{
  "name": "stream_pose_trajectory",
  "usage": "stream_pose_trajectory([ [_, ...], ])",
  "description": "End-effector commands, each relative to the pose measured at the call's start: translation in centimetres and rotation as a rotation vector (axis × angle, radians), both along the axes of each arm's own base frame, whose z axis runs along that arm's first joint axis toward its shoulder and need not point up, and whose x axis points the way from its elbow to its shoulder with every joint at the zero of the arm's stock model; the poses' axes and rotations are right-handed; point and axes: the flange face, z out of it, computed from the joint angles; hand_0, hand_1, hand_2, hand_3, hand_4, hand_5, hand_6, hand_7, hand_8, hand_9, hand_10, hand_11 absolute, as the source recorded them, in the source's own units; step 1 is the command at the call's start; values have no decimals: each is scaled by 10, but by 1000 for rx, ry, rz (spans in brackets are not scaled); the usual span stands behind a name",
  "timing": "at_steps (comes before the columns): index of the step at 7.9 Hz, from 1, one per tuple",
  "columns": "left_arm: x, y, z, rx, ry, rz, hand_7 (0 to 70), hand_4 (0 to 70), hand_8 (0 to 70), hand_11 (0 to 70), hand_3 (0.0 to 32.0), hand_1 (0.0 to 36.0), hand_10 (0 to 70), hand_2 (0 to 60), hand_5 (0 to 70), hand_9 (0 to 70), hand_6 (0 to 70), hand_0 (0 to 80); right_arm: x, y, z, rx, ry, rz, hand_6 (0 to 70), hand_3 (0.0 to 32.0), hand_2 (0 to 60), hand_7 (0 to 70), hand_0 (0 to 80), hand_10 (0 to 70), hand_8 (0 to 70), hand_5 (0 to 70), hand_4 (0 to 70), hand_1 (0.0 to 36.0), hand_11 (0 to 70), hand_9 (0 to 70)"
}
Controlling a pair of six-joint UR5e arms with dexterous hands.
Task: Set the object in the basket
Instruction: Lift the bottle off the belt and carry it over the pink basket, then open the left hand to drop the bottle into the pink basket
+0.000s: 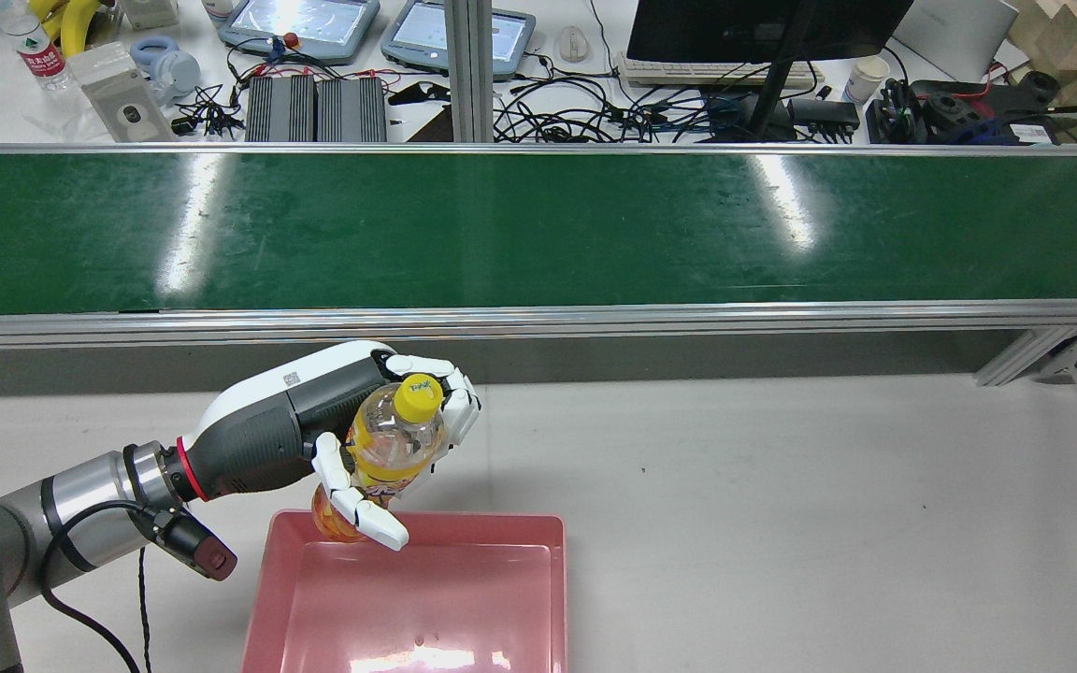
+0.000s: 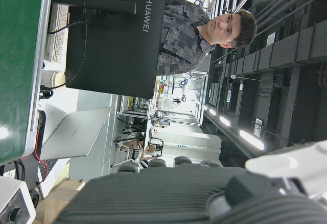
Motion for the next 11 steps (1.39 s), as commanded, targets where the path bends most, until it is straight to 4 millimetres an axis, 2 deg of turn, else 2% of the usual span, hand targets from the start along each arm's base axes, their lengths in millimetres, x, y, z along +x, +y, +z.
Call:
stream_pose_trajectory([
  [1, -39, 22, 17, -12, -25, 0, 296, 275, 258, 546, 0, 2, 385, 0, 515, 379, 138, 542, 0, 0, 0, 0, -1, 0, 0, 0, 0, 0, 0, 0, 0, 0, 0, 0, 0, 0],
  [2, -54, 31, 18, -9, -19, -1, 197, 212, 171, 447, 0, 0, 307, 0, 420, 248, 84, 537, 0, 0, 0, 0, 0, 0, 0, 0, 0, 0, 0, 0, 0, 0, 0, 0, 0, 0],
  [3, -50, 36, 18, -8, -16, 12, 68, 183, 86, 291, 0, 0, 195, 0, 303, 109, 35, 532, 0, 0, 1, -2, -1, 0, 0, 0, 0, 0, 0, 0, 0, 0, 0, 0, 0, 0],
  [4, -46, 39, 18, -8, -16, 22, 38, 166, 47, 179, 0, 0, 118, 0, 228, 52, 13, 530, 0, 0, 1, -2, 0, 0, 0, 0, 0, 0, 0, 0, 0, 0, 0, 0, 0, 0],
  [5, -43, 42, 16, -2, -3, 29, 17, 149, 20, 127, 0, 0, 82, 0, 167, 13, 0, 528, 0, 0, 1, -2, -1, 0, 0, 0, 0, 0, 0, 0, 0, 0, 0, 0, 0, 0],
  [7, -42, 42, 12, 11, 23, 32, 2, 100, 5, 95, 12, 1, 58, 0, 114, 0, 0, 532, 0, 0, 1, -2, -1, 0, 0, 0, 0, 0, 0, 0, 0, 0, 0, 0, 0, 0],
  [9, -41, 42, 12, 13, 27, 32, 3, 84, 7, 85, 26, 32, 50, 0, 96, 0, 0, 543, 0, 0, 1, -2, -1, 0, 0, 0, 0, 0, 0, 0, 0, 0, 0, 0, 0, 0],
  [11, -33, 49, 12, 13, 27, 55, 0, 76, 9, 78, 26, 32, 44, 0, 93, 3, 0, 558, 0, 0, 1, -2, -1, 0, 0, 0, 0, 0, 0, 0, 0, 0, 0, 0, 0, 0],
])
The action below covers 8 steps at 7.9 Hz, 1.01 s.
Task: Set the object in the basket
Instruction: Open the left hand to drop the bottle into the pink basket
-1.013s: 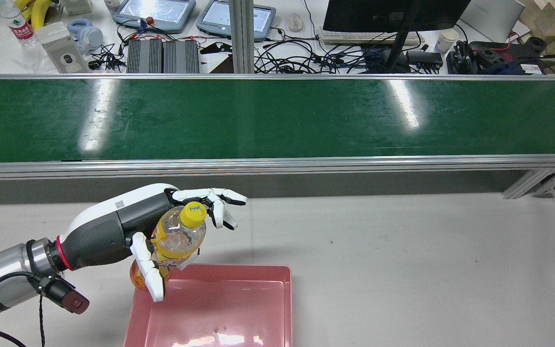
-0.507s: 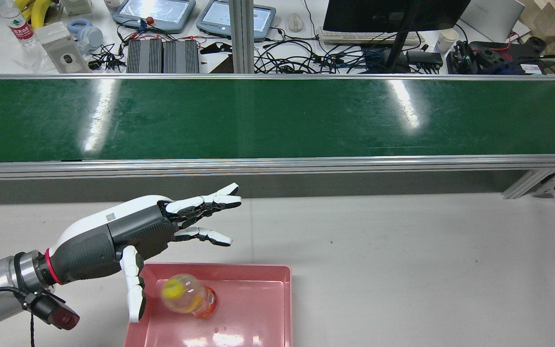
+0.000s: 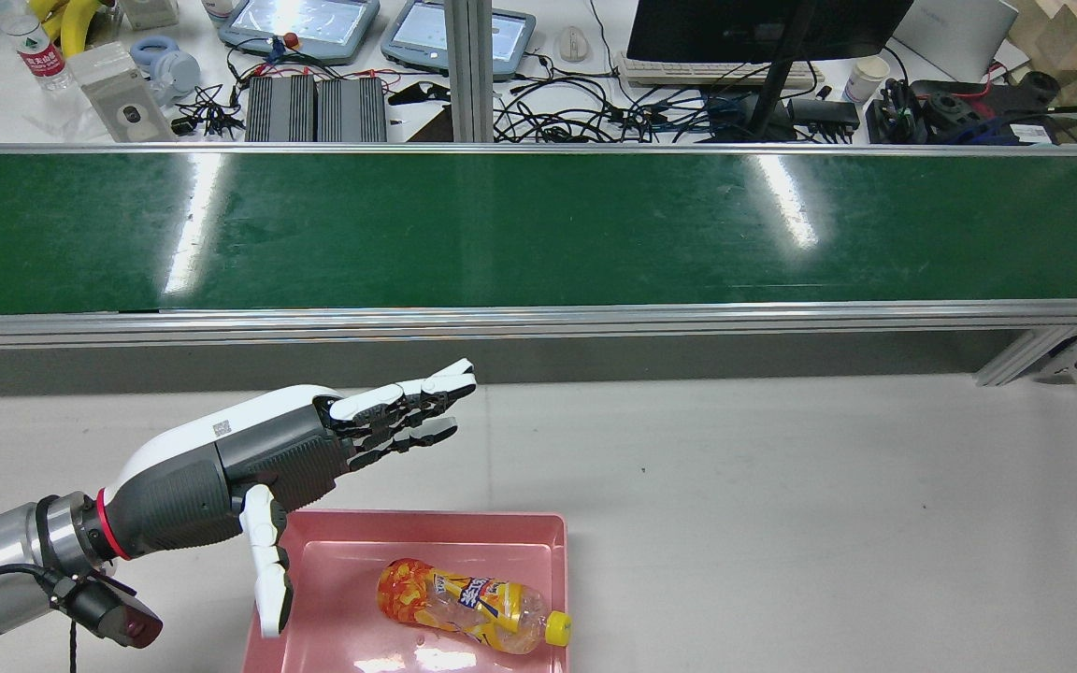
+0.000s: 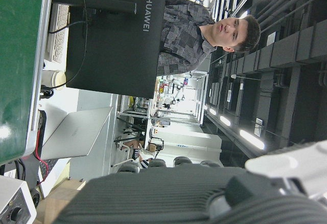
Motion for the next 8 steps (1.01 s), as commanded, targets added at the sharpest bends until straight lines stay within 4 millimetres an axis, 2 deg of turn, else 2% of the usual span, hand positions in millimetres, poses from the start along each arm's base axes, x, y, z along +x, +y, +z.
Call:
stream_pose_trajectory([
  [1, 4, 4, -1, 1, 3, 13, 8, 81, 20, 90, 14, 26, 53, 0, 125, 17, 0, 554, 0, 0, 0, 0, 1, 0, 0, 0, 0, 0, 0, 0, 0, 0, 0, 0, 0, 0],
  [2, 1, 1, -2, 1, 12, 8, 19, 73, 46, 113, 14, 19, 69, 0, 173, 55, 0, 542, 0, 0, 0, 0, 1, 0, 0, 0, 0, 0, 0, 0, 0, 0, 0, 0, 0, 0],
  [3, -4, -3, -4, 3, 31, 3, 27, 73, 56, 124, 6, 16, 78, 0, 191, 68, 0, 532, 0, 0, 0, 0, 0, 0, 0, 0, 0, 0, 0, 0, 0, 0, 0, 0, 0, 0],
  [5, -15, -15, -3, 6, 48, -24, 23, 73, 51, 115, 4, 16, 72, 0, 186, 61, 0, 525, 0, 0, -1, 2, 0, 0, 0, 0, 0, 0, 0, 0, 0, 0, 0, 0, 0, 0],
  [6, -27, -22, 4, -24, 70, -21, 23, 79, 49, 118, 0, 14, 74, 0, 188, 58, 0, 520, 0, 0, -1, 2, 0, 0, 0, 0, 0, 0, 0, 0, 0, 0, 0, 0, 0, 0],
  [8, -75, -56, 19, -77, 114, -83, 74, 109, 54, 151, 0, 13, 97, 0, 294, 73, 24, 521, 0, 0, 0, 0, 0, 0, 0, 0, 0, 0, 0, 0, 0, 0, 0, 0, 0, 0],
])
